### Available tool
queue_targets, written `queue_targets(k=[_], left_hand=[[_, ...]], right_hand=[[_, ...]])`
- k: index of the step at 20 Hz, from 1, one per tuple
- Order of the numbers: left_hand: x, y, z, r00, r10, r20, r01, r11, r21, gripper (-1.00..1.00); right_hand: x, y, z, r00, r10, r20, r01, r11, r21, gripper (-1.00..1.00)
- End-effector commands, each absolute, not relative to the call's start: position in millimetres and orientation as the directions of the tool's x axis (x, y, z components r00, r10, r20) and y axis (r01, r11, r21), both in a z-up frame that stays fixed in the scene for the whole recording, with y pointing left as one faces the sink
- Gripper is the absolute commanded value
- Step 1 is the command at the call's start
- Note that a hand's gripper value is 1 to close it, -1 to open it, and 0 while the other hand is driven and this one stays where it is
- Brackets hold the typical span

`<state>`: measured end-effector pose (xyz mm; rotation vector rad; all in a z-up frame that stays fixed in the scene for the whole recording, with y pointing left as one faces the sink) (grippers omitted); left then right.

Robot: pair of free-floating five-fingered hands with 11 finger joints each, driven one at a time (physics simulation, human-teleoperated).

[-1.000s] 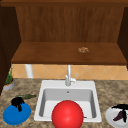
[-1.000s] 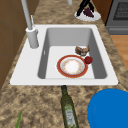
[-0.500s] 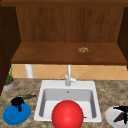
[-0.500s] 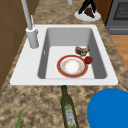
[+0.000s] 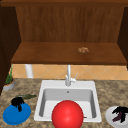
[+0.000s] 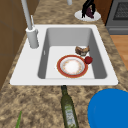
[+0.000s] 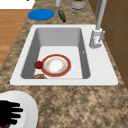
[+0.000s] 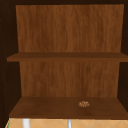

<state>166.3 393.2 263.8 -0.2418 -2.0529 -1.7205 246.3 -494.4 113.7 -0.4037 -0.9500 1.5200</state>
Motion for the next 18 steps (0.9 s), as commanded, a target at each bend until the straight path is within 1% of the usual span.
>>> queue_targets(k=[1,5,6,7,10,16,18], left_hand=[[166,393,264,-0.884,-0.149,0.443,0.410,0.207,0.888,0.00],[166,393,264,-0.884,-0.149,0.443,0.410,0.207,0.888,0.00],[166,393,264,-0.884,-0.149,0.443,0.410,0.207,0.888,0.00],[166,393,264,-0.884,-0.149,0.443,0.410,0.207,0.888,0.00],[166,393,264,-0.884,-0.149,0.443,0.410,0.207,0.888,0.00],[166,393,264,-0.884,-0.149,0.443,0.410,0.207,0.888,0.00],[166,393,264,-0.884,-0.149,0.443,0.410,0.207,0.888,0.00]], right_hand=[[240,-494,97,-0.183,0.957,0.225,-0.677,0.044,-0.735,-1.00],[235,-495,99,-0.191,0.958,0.214,-0.650,0.040,-0.759,-1.00],[235,-492,99,-0.193,0.961,0.197,-0.631,0.032,-0.775,1.00],[235,-490,99,-0.211,0.960,0.185,-0.595,0.024,-0.804,1.00],[239,-477,97,-0.184,0.964,0.190,-0.549,0.060,-0.833,1.00],[242,-477,112,-0.149,0.978,0.146,-0.421,0.071,-0.904,1.00],[242,-478,120,-0.128,0.981,0.146,-0.403,0.083,-0.911,1.00]])
